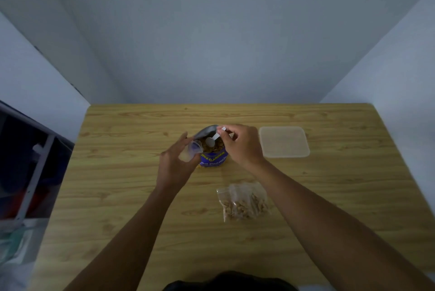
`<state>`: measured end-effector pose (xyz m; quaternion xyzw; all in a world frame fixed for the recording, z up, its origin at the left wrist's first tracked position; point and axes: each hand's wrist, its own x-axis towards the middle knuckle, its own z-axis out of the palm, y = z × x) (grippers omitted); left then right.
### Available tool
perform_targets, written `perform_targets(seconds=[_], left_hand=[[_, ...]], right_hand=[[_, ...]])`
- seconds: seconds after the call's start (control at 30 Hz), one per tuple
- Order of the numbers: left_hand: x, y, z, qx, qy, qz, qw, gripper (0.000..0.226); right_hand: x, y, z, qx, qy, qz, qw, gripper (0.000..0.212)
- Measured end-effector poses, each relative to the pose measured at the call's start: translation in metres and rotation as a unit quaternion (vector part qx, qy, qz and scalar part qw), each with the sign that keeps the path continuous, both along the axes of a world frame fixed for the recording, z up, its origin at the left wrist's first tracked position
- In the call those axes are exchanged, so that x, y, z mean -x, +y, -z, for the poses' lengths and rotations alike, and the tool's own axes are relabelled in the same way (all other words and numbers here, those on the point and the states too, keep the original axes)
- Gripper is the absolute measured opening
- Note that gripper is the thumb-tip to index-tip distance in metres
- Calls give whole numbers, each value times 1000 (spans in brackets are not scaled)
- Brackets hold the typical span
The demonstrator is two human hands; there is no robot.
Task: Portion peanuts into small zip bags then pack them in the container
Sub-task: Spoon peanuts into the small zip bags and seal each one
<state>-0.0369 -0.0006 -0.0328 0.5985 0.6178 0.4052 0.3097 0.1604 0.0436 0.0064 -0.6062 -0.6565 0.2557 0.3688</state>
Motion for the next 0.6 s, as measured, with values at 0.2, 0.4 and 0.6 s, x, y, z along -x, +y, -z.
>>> perform_targets(seconds=[0.2,0.4,0.6], left_hand=[[-1,-1,-1,5,-15,6,1000,52],[-2,-2,-2,6,-3,11,1000,51],[-7,-4,-11,-5,-13,14,1000,48]], right_hand=[[0,-8,7,20,-12,-18,1000,13],[-9,-4,6,55,28,2,998,17],[-10,-7,14,136,72,45,987,24]])
